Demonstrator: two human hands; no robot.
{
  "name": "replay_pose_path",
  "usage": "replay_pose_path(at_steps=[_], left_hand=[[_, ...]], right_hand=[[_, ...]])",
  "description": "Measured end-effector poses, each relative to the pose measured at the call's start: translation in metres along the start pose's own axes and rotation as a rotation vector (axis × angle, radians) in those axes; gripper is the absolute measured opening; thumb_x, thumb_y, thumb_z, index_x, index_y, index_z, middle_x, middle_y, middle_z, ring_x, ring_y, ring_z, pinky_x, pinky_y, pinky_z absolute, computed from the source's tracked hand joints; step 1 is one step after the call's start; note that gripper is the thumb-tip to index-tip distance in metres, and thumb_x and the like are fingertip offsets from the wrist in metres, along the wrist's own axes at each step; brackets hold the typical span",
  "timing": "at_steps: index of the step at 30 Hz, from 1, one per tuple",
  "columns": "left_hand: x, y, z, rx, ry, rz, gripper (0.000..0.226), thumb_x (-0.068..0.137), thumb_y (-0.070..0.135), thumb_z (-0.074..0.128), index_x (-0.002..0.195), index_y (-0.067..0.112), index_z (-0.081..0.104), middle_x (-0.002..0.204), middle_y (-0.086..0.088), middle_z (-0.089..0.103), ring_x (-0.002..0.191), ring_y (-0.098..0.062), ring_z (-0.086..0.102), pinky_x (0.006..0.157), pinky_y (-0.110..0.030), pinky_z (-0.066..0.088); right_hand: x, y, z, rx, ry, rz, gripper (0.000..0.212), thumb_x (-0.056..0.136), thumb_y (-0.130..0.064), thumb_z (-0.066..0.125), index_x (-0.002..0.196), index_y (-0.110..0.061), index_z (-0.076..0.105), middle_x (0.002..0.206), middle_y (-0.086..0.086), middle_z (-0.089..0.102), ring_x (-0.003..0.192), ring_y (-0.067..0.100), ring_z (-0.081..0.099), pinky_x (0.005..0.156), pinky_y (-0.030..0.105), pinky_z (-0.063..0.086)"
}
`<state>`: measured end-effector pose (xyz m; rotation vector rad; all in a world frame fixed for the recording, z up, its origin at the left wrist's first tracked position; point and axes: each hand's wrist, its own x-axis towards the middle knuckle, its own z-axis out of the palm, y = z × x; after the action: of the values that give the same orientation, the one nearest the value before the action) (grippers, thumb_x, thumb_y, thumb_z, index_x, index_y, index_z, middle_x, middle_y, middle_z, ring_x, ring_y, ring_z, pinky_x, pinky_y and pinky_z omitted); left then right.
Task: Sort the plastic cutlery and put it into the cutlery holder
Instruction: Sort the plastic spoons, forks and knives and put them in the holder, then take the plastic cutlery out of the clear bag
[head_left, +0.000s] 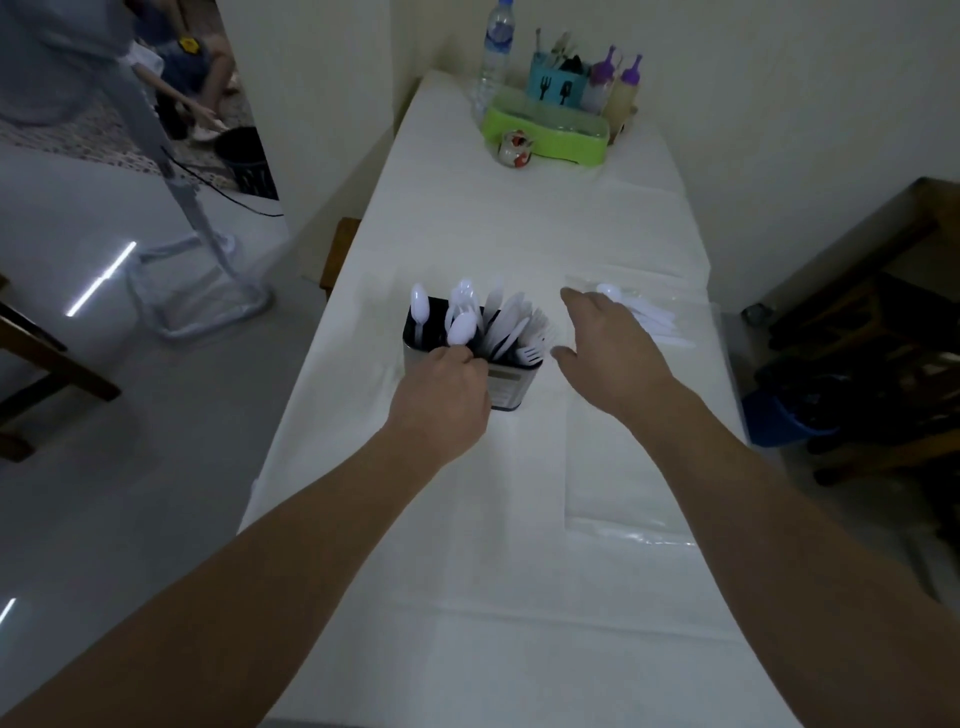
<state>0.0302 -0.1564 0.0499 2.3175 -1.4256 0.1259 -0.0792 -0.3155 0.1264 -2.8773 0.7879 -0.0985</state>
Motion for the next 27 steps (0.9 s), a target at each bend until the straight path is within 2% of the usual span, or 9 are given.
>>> replay_pose_path(at_steps=[2,4,6,9,12,16,24,27], left_hand=[[-0.004,0.011,0.001,0.017,0.005,-0.011,0.007,0.078,0.013,0.063,0.081,0.007,0.065,0.082,-0.010,0.063,0.078,-0.031,0.061,0.068,-0.037,0.050],[-0.009,0.024,0.003,0.041,-0.006,-0.011,0.017,0.079,0.015,0.063,0.092,0.005,0.066,0.091,-0.012,0.064,0.089,-0.032,0.061,0.078,-0.042,0.053],[-0.014,0.039,0.006,0.072,-0.018,0.002,0.030,0.079,0.016,0.064,0.105,0.002,0.067,0.102,-0.016,0.066,0.101,-0.035,0.062,0.087,-0.044,0.053],[-0.020,0.062,0.014,0.120,-0.032,0.042,0.038,0.076,0.019,0.065,0.109,0.000,0.067,0.110,-0.017,0.066,0.108,-0.035,0.061,0.091,-0.044,0.051],[-0.022,0.085,0.029,0.128,-0.085,0.096,0.038,0.078,0.022,0.067,0.110,0.003,0.066,0.111,-0.014,0.065,0.113,-0.034,0.060,0.093,-0.044,0.050],[-0.022,0.112,0.059,0.142,-0.156,0.156,0.038,0.081,0.025,0.063,0.113,0.004,0.066,0.118,-0.014,0.064,0.118,-0.034,0.057,0.097,-0.045,0.049],[-0.014,0.154,0.119,0.164,-0.285,0.194,0.042,0.075,0.030,0.073,0.109,0.006,0.070,0.114,-0.012,0.068,0.113,-0.031,0.062,0.091,-0.042,0.054],[-0.015,0.161,0.144,0.175,-0.358,0.190,0.046,0.083,0.034,0.067,0.118,0.005,0.066,0.124,-0.013,0.065,0.121,-0.031,0.059,0.097,-0.042,0.051]], right_hand=[[-0.018,0.016,-0.003,-0.029,0.000,0.031,0.064,0.091,-0.023,0.063,0.145,-0.005,0.035,0.136,0.016,0.050,0.125,0.034,0.045,0.101,0.040,0.038],[-0.038,0.033,-0.004,-0.051,0.007,0.059,0.066,0.090,-0.025,0.065,0.145,-0.003,0.035,0.140,0.016,0.048,0.130,0.034,0.042,0.107,0.039,0.034],[-0.057,0.053,-0.001,-0.078,-0.001,0.081,0.068,0.090,-0.025,0.065,0.146,0.000,0.034,0.144,0.018,0.045,0.134,0.034,0.038,0.114,0.039,0.027],[-0.085,0.085,0.011,-0.101,-0.061,0.135,0.072,0.093,-0.030,0.061,0.150,-0.003,0.026,0.154,0.015,0.033,0.144,0.032,0.026,0.121,0.037,0.017],[-0.111,0.114,0.025,-0.062,-0.114,0.204,0.071,0.096,-0.030,0.056,0.153,-0.006,0.019,0.159,0.012,0.024,0.148,0.028,0.016,0.121,0.032,0.008],[-0.137,0.151,0.044,-0.043,-0.185,0.266,0.070,0.099,-0.031,0.050,0.155,-0.009,0.013,0.162,0.008,0.014,0.150,0.024,0.007,0.120,0.029,0.004],[-0.163,0.207,0.083,0.057,-0.307,0.258,0.071,0.099,-0.035,0.050,0.155,-0.014,0.013,0.163,0.005,0.012,0.151,0.022,0.004,0.120,0.030,0.008],[-0.166,0.221,0.092,0.102,-0.363,0.212,0.071,0.098,-0.038,0.051,0.155,-0.015,0.015,0.163,0.004,0.011,0.151,0.022,0.005,0.120,0.029,0.008]])
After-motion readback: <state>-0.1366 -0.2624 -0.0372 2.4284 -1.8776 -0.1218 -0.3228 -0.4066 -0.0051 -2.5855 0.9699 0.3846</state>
